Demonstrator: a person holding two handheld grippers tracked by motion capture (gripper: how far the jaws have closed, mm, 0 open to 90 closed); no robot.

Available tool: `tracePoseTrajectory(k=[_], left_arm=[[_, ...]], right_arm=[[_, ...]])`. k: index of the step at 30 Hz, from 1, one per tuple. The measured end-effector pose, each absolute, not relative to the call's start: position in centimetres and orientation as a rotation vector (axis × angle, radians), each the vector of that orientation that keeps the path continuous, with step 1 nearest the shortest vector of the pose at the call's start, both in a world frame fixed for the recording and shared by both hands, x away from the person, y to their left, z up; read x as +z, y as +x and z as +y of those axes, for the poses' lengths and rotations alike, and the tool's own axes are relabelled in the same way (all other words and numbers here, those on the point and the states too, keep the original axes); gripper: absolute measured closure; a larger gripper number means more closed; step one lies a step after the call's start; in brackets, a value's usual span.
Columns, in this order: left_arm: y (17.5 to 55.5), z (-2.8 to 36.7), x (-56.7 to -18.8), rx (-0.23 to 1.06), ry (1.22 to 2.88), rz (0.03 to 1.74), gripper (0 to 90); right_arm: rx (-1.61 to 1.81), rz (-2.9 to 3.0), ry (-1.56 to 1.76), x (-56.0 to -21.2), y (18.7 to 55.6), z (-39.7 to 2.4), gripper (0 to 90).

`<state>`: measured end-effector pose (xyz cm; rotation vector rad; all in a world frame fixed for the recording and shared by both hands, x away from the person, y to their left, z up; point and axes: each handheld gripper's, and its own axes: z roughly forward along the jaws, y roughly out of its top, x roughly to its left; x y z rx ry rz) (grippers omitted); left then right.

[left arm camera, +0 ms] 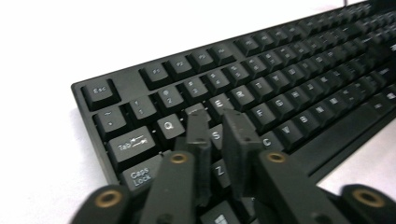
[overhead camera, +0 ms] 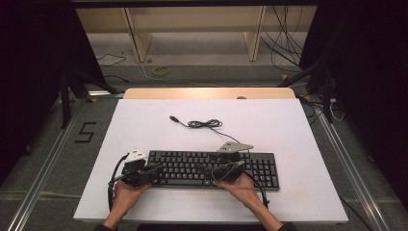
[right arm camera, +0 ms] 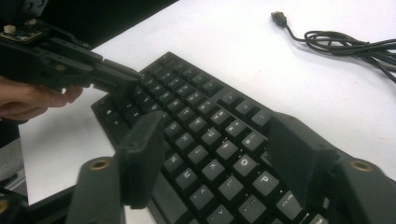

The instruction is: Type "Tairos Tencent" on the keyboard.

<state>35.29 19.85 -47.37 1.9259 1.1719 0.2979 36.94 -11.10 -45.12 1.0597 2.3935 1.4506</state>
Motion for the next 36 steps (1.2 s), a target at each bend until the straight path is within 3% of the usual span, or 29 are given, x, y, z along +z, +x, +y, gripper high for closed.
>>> tracePoseTrajectory(k=[12,27,36], left_arm=[[34.5,20.2,-47.0,0.252,1.868,1.135,53.6],[33.9,20.2,-46.6,0.266,1.815,1.078,38.0],[33.4,20.1,-46.4,0.273,1.798,1.041,32.0]], right_arm=[[1.420,2.412,1.051,-45.1,37.5,-10.4,58.3],[1.358,2.464,1.019,-45.4,38.4,-8.3,81.1],[1.285,2.477,1.045,-46.0,38.9,-7.6,90.0]])
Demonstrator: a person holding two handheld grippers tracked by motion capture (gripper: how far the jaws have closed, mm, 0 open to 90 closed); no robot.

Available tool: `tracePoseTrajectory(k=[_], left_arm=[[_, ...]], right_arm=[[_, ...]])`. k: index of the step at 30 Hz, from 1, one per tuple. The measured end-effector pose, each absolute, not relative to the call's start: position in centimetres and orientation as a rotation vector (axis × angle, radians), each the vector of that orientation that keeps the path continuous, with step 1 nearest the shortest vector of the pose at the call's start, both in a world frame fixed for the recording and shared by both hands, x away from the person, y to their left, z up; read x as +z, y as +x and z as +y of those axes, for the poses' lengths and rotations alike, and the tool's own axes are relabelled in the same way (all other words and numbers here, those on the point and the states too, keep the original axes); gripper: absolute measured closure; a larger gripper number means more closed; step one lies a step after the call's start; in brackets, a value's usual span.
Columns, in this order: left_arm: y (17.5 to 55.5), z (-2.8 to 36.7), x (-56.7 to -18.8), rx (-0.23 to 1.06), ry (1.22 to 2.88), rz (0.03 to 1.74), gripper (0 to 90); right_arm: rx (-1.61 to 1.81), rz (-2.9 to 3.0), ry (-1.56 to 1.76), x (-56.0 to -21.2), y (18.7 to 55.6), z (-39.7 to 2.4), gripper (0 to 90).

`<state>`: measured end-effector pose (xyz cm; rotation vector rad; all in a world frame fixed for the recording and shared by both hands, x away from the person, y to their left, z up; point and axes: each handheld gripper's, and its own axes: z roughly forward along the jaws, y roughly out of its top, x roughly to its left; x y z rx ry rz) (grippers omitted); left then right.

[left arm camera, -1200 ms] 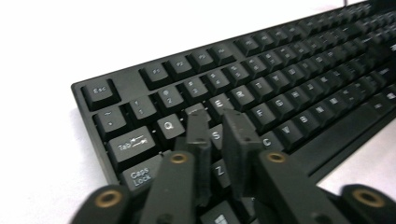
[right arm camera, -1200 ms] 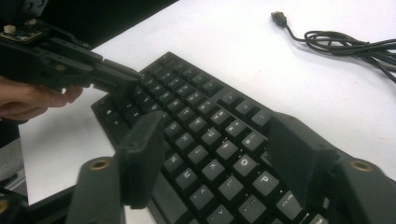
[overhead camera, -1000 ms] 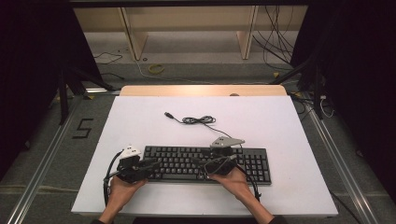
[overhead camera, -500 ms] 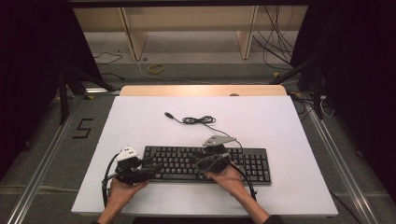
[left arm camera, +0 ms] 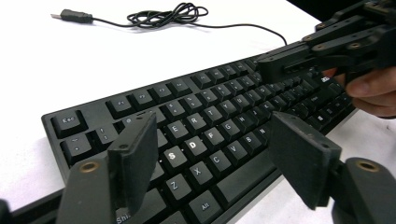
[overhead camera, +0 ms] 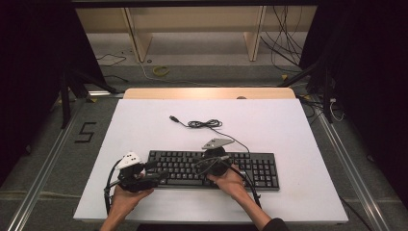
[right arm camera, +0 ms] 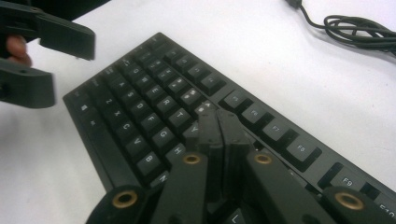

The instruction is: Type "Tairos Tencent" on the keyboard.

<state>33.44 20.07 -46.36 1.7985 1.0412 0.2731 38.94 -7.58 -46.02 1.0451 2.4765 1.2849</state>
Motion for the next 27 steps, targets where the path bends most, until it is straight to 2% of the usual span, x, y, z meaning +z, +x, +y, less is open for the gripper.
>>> tracePoseTrajectory(k=[27], left_arm=[[33.1,20.0,-46.3,0.282,1.798,1.033,29.2]], right_arm=[[1.143,2.511,1.085,-47.4,39.8,-7.2,90.0]])
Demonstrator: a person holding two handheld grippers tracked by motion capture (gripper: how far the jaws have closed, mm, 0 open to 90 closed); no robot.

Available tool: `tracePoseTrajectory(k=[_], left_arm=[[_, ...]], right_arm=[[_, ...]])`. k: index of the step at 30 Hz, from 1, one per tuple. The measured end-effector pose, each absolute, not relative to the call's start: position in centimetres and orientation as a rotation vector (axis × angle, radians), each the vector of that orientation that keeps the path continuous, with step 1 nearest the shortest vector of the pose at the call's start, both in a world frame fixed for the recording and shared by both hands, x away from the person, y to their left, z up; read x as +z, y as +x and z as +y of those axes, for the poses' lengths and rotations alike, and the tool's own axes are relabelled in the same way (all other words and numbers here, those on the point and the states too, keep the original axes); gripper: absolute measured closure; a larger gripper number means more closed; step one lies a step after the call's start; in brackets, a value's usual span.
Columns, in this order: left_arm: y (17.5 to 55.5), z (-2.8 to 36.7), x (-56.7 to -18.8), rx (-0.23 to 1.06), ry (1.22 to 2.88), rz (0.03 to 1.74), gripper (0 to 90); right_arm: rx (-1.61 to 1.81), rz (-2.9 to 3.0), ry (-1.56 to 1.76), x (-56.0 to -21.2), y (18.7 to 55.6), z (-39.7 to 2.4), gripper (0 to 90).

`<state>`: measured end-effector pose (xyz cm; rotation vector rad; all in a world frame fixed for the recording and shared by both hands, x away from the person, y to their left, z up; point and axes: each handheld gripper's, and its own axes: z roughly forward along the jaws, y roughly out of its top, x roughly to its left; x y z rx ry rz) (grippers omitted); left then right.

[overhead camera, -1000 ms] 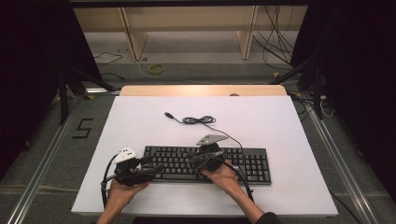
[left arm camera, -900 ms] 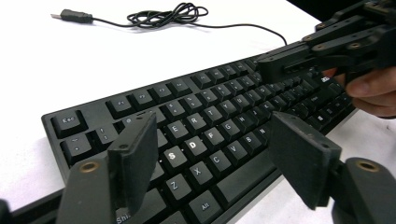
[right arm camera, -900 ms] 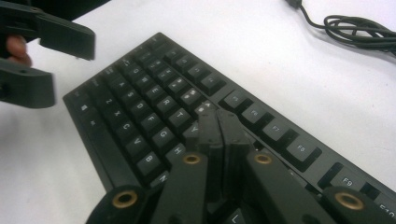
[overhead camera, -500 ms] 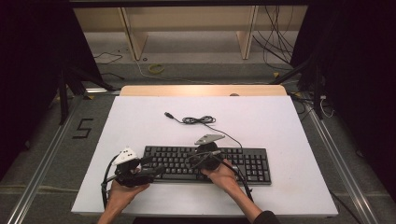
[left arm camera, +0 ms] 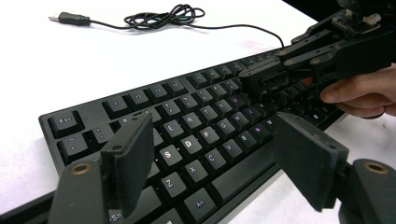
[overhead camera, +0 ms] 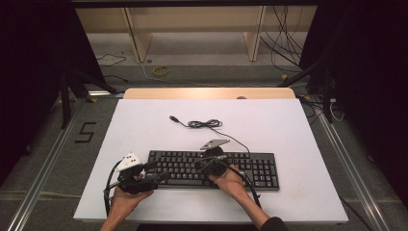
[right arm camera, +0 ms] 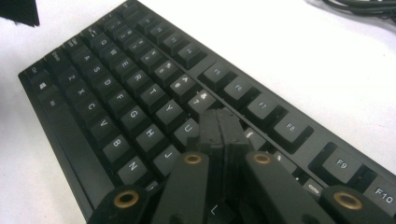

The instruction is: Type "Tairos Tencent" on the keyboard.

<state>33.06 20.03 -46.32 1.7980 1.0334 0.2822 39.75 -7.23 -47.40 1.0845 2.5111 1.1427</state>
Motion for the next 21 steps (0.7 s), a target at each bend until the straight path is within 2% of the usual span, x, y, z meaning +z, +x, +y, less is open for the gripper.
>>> tracePoseTrajectory(k=[16,19,21], left_arm=[[33.2,20.1,-46.5,0.290,1.801,1.041,29.3],[33.3,20.2,-46.5,0.292,1.802,1.043,29.4],[33.3,20.2,-46.5,0.292,1.799,1.045,29.5]], right_arm=[[1.171,2.493,1.119,-47.6,39.6,-7.4,90.0],[1.202,2.475,1.124,-47.2,39.5,-7.8,86.6],[1.238,2.465,1.128,-46.8,39.4,-8.1,81.2]])
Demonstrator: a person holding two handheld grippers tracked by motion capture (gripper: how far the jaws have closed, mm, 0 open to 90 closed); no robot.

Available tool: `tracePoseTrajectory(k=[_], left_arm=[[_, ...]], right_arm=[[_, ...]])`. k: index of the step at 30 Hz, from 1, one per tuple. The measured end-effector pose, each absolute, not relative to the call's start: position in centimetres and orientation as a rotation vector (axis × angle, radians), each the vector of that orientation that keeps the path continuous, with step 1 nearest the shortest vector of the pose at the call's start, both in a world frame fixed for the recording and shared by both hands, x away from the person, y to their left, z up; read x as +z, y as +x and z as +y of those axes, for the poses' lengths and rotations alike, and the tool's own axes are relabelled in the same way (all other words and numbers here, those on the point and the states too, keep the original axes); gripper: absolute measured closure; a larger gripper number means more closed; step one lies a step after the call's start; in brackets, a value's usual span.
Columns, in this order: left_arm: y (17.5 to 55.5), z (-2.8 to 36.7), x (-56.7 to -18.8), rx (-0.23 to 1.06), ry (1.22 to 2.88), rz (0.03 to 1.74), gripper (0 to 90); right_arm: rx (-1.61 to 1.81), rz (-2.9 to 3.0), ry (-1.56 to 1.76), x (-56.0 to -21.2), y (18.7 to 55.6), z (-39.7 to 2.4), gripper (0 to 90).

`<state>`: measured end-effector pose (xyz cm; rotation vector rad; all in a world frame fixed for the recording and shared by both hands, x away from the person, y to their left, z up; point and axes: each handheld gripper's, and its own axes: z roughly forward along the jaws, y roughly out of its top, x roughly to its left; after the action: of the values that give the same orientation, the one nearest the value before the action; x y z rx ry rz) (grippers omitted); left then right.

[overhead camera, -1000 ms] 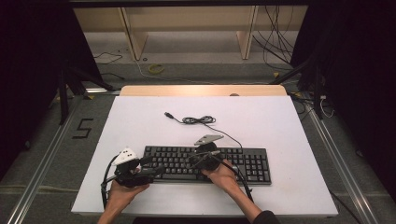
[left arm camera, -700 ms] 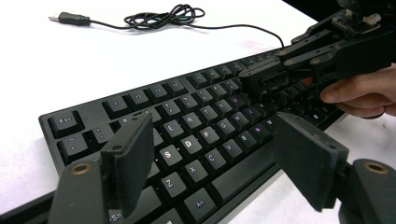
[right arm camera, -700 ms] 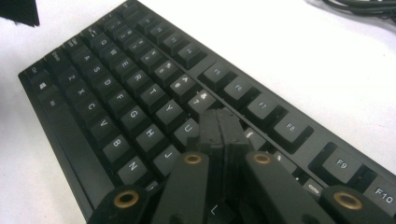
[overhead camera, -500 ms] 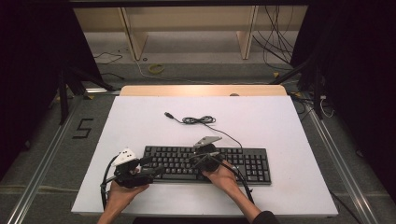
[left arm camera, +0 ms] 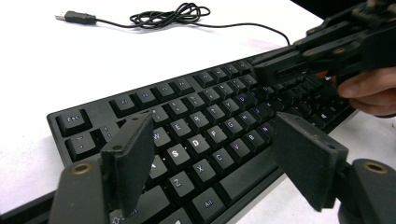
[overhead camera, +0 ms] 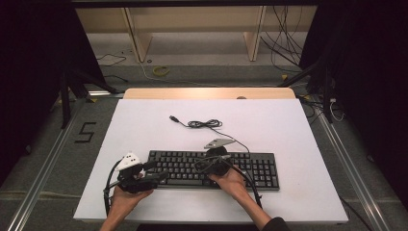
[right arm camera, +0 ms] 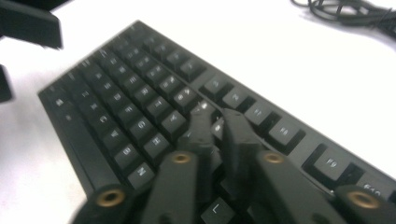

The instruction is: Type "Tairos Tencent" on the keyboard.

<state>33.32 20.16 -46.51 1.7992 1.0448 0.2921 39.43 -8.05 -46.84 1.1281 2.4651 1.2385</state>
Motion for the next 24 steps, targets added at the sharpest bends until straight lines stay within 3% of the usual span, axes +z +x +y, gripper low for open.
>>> tracePoseTrajectory(k=[11,24], left_arm=[[33.7,20.1,-46.6,0.293,1.801,1.052,29.9],[34.8,19.1,-46.4,0.289,1.824,1.053,42.2]], right_arm=[[1.348,2.445,1.079,-45.7,38.5,-9.2,49.4],[1.401,2.416,1.065,-45.4,37.3,-11.0,37.0]])
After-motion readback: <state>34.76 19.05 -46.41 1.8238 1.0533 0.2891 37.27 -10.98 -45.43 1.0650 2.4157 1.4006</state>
